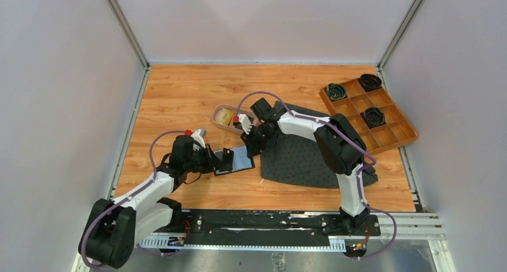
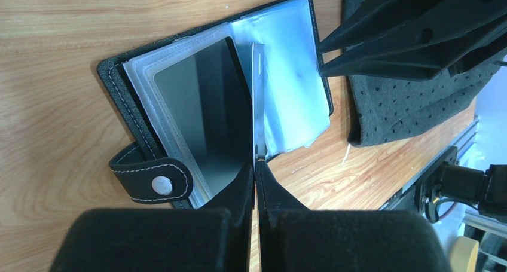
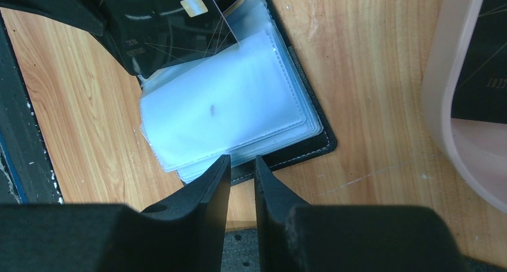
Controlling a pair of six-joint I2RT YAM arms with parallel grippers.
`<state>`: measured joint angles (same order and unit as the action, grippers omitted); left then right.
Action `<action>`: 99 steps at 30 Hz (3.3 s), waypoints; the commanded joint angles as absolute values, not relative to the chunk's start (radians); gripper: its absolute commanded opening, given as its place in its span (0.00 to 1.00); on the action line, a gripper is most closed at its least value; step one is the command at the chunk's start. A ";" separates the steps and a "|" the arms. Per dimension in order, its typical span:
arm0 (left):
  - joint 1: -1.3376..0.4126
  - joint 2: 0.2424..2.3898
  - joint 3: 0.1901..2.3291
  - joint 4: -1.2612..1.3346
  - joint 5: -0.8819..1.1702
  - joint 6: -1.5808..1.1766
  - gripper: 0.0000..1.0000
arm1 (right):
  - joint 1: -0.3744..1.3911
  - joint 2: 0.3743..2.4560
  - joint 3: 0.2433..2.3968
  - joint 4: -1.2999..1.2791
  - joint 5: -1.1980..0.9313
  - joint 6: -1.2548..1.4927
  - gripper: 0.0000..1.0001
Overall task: Put the credit cards into the card holder
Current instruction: Insert the credit card into the card holder.
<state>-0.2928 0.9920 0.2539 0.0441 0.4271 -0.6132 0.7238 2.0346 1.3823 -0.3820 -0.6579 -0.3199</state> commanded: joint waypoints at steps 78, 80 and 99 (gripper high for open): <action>-0.219 1.358 0.188 0.328 0.514 -0.916 0.00 | 0.712 2.064 1.359 -0.434 -0.629 -0.342 0.24; -0.221 1.358 0.187 0.328 0.513 -0.920 0.00 | 0.711 2.062 1.358 -0.434 -0.629 -0.342 0.24; -0.277 1.399 0.185 0.387 0.502 -0.983 0.11 | 0.713 2.050 1.352 -0.435 -0.651 -0.345 0.27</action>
<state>-0.2653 1.3838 0.2165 0.4625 0.5564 -0.9993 0.7227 2.0346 1.3819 -0.3824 -0.6712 -0.3237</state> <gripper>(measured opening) 0.097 0.263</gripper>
